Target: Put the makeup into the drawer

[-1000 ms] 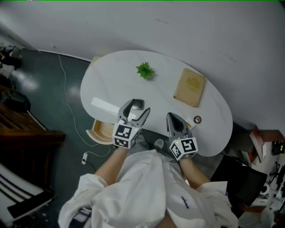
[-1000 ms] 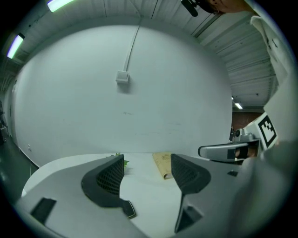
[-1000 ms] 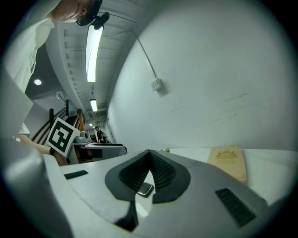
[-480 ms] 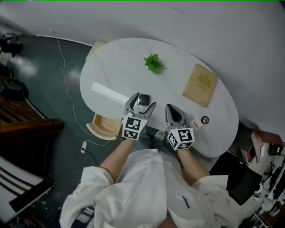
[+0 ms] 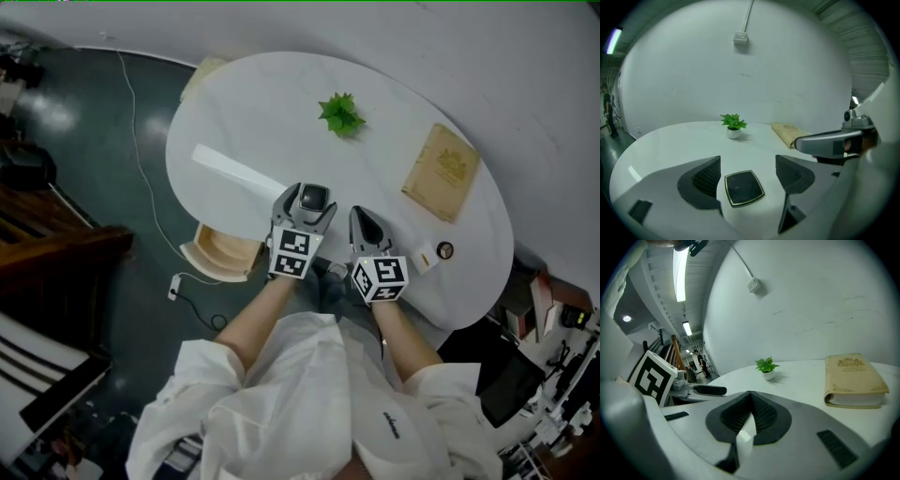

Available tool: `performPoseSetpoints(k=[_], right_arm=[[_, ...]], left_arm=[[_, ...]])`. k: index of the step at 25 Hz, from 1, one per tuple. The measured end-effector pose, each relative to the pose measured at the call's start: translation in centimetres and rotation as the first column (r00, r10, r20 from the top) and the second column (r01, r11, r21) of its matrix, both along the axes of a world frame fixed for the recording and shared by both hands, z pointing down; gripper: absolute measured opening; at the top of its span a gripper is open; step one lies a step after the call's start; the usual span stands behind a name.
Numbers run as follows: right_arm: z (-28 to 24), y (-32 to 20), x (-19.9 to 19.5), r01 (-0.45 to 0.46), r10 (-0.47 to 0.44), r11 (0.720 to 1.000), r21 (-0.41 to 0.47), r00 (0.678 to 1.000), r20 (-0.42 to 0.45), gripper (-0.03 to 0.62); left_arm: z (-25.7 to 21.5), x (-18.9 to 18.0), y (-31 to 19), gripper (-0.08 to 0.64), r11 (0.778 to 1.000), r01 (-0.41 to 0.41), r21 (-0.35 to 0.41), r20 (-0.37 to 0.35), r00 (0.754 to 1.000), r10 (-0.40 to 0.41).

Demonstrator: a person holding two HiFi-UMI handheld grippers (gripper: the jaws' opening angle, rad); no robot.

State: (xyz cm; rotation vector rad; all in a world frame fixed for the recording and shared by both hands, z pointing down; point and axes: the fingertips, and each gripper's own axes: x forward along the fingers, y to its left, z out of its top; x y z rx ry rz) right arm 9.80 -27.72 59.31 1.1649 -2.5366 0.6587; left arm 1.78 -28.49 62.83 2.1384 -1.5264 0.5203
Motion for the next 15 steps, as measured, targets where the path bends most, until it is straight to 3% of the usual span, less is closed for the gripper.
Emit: performPoseSetpoints(k=[5,15], right_arm=[[2.1,-0.1,-0.1,-0.020,0.020,0.999,-0.028,1.000,-0.014,0.017],[4.4,-0.4,-0.1,-0.028,0.026,0.998,-0.052,0.999,-0.029,0.017]], left_arm=[[3.0,0.0,-0.1,0.357,0.998,0.020,-0.067,-0.005,1.000,-0.020],[5.9,-0.1,-0.8,0.360,0.994,0.032,-0.106,0.066,0.997,-0.025]])
